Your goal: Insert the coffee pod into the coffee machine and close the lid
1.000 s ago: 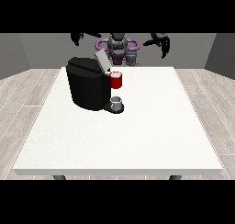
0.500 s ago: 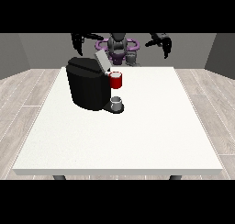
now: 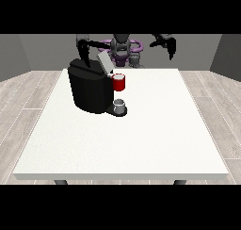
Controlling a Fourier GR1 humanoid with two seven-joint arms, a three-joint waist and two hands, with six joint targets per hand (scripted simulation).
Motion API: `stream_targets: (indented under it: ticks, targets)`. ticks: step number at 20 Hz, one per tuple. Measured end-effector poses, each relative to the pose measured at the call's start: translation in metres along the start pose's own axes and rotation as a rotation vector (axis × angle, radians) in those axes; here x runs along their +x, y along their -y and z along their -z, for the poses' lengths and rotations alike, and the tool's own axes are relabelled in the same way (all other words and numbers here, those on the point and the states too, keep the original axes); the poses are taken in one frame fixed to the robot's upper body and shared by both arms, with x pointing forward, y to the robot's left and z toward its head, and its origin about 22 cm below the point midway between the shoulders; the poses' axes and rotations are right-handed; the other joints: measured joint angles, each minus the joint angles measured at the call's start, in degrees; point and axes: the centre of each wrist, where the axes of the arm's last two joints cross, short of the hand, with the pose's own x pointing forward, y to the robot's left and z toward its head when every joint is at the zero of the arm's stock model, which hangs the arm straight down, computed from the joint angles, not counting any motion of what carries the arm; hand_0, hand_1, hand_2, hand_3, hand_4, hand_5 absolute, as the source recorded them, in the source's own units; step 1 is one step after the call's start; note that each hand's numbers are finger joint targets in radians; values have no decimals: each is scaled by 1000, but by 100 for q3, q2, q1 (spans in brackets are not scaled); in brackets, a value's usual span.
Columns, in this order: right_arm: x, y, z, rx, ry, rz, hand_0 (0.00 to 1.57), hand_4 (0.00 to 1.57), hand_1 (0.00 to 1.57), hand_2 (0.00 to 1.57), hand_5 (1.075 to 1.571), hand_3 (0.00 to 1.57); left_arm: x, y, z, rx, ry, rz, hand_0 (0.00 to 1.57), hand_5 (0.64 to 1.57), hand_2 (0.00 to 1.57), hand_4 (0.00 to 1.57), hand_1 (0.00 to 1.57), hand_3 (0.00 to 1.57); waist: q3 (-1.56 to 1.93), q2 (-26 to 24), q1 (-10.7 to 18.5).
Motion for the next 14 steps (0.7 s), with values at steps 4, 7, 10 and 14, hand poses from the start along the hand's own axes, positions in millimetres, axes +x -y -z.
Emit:
stream_targets:
  ticks: [4,7,10,14]
  targets:
    - [6,-16,6,39,17,-18,0,0,0,0,1571,0,2,-2,-11,21,22,14,0,1571,0,362,0,0,-1,154,-62]
    - [12,-23,11,72,33,-28,0,73,0,0,1571,0,7,-11,-16,50,29,21,0,1571,0,368,0,0,-2,252,-150]
    - [22,-33,16,95,44,-39,0,166,0,0,1571,0,14,-14,-18,68,28,25,0,1571,0,316,0,0,-4,293,-207]
    - [33,-33,23,104,82,-53,0,127,0,0,1571,0,20,-21,-21,82,44,48,0,1571,0,352,0,0,-3,491,-202]
